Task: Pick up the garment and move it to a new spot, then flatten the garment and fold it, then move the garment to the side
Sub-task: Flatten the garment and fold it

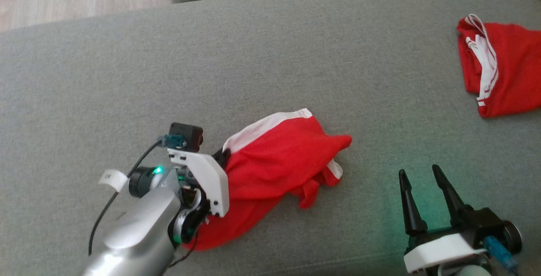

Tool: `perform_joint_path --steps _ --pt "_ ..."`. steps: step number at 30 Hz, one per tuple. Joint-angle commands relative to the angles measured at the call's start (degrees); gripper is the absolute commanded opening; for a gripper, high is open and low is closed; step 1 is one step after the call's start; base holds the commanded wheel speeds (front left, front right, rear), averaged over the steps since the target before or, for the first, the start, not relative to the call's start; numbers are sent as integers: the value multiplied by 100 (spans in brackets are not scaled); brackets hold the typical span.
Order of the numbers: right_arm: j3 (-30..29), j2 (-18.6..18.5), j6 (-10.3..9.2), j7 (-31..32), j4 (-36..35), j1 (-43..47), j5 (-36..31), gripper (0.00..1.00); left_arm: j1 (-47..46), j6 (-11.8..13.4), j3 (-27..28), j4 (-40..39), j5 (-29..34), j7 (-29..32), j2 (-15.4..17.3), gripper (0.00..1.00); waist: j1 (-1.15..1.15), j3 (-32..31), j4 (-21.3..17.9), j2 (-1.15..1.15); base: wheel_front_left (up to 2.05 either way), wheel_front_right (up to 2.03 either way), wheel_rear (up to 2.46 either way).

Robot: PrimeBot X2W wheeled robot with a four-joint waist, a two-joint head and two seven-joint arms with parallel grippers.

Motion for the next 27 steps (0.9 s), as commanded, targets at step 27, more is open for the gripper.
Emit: perform_joint_path --steps 27 --pt "105 -34 41 -63 -36 -161 246 100 -1054 300 180 831 902 -1741 -76 0 0 -156 -524 0 0 0 0"
